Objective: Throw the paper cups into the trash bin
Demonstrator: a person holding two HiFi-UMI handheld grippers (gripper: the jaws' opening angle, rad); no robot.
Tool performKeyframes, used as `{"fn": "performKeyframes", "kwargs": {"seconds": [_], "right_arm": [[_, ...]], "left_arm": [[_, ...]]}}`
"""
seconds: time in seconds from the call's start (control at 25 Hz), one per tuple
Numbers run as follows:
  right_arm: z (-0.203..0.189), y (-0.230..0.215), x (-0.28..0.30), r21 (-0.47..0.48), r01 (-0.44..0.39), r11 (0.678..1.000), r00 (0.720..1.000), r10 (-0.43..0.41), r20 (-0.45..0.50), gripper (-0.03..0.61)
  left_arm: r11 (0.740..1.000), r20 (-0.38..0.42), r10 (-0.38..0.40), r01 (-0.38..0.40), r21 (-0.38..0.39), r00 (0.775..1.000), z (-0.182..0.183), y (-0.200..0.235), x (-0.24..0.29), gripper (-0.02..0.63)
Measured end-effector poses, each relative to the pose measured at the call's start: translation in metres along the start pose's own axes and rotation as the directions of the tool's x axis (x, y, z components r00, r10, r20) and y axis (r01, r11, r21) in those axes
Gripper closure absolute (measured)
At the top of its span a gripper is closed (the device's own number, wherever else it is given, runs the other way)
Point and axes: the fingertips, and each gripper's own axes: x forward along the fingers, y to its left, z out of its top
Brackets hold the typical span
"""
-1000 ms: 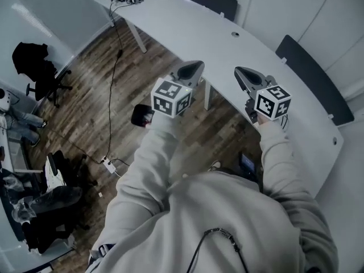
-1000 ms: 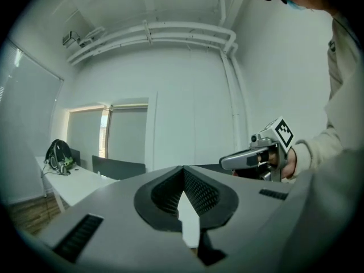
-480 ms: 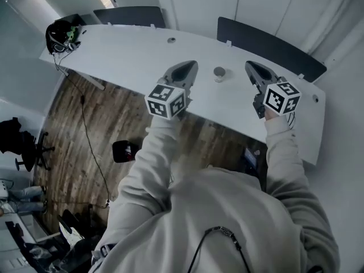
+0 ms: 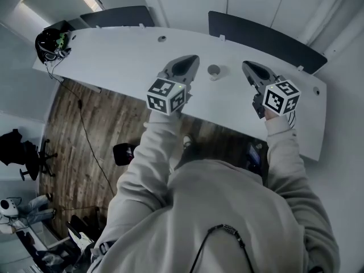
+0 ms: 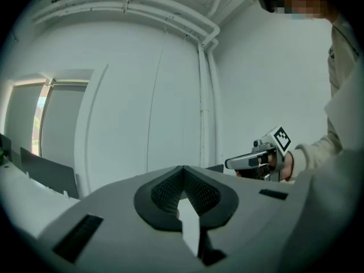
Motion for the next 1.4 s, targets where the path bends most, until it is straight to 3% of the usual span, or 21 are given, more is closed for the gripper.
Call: {"fn": "performKeyframes", "kwargs": {"seconds": [0.4, 0.76, 1.04, 1.4], "right_arm": [[0.005, -0.04, 0.085, -0.011, 0.019, 1.0, 0.999, -0.02, -0.03, 0.561], [0.025, -0.081, 0.17, 0.006, 0.129, 0.992, 0.991, -0.129, -0.032, 0.561], [0.045, -0.124, 0.179, 0.026, 0.196, 0.98, 0.981, -0.196, -0.008, 0.561], [0.041, -0.156, 0.202, 0.063, 0.171, 0.983, 0.985, -0.17, -0.025, 0.56]], "left_arm": [[0.998, -0.004, -0.061, 0.061, -0.005, 0.998, -0.005, 0.081, 0.063, 0.614], [0.985, -0.009, -0.174, 0.173, -0.008, 0.985, 0.003, 0.174, 0.128, 0.614], [0.956, 0.001, -0.294, 0.294, -0.017, 0.956, 0.002, 0.17, 0.188, 0.612], [0.952, -0.014, -0.305, 0.304, -0.033, 0.952, 0.003, 0.184, 0.224, 0.612]]}}
